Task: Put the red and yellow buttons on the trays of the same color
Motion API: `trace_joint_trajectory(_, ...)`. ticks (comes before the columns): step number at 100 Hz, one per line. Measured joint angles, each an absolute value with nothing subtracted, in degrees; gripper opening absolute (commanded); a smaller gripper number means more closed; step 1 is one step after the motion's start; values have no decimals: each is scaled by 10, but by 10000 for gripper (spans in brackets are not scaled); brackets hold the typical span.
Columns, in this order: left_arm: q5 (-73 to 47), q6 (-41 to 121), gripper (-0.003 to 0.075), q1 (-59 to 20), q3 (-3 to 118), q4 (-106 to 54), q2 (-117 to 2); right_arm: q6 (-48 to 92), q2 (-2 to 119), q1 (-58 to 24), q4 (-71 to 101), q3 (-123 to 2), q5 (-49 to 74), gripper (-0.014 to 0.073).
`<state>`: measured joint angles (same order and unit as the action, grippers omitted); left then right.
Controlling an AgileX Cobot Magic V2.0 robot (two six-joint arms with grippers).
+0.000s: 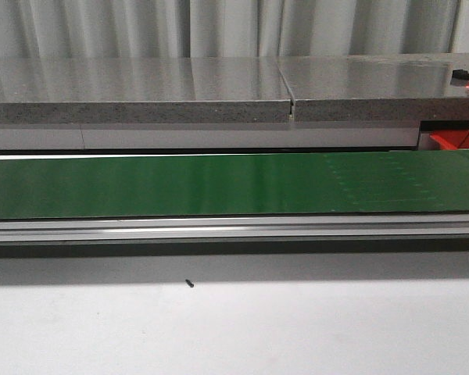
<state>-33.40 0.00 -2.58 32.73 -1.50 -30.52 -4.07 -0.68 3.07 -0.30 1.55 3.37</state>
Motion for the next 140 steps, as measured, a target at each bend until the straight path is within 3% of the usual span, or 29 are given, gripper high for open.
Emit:
trace_joint_trajectory(11, -329, -21, 650, -26, 337, -15, -315, -41, -7, 31, -3, 15, 34, -91)
trace_joint_trajectory(45, -424, -111, 648, -1, 429, -15, -427, -41, -7, 31, -3, 15, 34, -91)
trace_joint_trajectory(95, -546, -145, 648, 181, 479, -17, -548, -41, -7, 31, -3, 15, 34, -91)
trace_joint_trajectory(140, -547, -147, 648, 291, 480, -20, -671, -41, -7, 31, -3, 15, 34, -91)
